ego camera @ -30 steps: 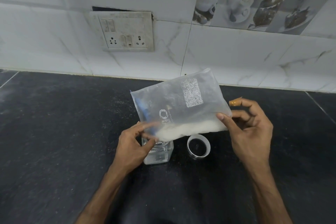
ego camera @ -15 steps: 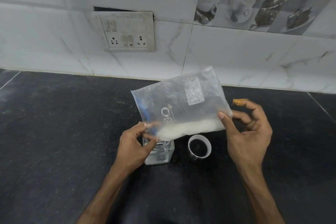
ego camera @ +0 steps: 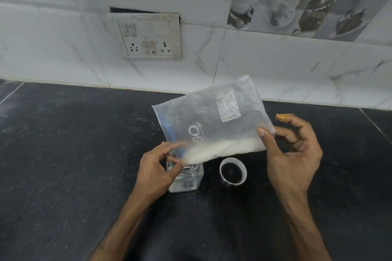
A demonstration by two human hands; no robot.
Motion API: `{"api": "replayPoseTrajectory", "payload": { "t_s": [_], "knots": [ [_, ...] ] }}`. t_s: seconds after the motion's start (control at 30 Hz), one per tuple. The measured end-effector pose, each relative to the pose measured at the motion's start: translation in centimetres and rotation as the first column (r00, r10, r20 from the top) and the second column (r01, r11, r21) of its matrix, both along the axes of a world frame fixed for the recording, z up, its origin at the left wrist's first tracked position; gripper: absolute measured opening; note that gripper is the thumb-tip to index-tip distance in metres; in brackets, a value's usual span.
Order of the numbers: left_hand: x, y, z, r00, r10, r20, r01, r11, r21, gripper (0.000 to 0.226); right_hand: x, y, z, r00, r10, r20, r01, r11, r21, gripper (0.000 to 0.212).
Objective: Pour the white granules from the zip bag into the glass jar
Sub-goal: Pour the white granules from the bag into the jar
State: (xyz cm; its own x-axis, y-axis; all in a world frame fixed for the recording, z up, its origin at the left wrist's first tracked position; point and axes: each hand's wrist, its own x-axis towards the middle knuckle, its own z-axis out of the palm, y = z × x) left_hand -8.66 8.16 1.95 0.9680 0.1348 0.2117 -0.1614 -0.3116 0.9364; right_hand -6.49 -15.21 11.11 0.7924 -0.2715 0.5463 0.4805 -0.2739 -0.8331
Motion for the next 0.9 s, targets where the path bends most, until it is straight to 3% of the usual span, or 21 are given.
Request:
{"api": "replayPoseTrajectory", "payload": {
  "t_s": [0.3, 0.9],
  "knots": [
    [-0.12, -0.17, 0.4, 1.0, 0.024, 0.018, -0.024, 1.0, 0.02, 0.066, 0.25, -0.34, -0.09, 1.0, 0.017, -0.023, -0.017, 1.0, 0.004, 0.038],
    [-0.02, -0.14, -0.2, 1.0, 0.019, 0.024, -0.019, 1.0, 0.006, 0.058, 0.11, -0.4, 0.32, 0.999, 0.031, -0.025, -0.03, 0.999, 0.012, 0.041]
  ]
}}
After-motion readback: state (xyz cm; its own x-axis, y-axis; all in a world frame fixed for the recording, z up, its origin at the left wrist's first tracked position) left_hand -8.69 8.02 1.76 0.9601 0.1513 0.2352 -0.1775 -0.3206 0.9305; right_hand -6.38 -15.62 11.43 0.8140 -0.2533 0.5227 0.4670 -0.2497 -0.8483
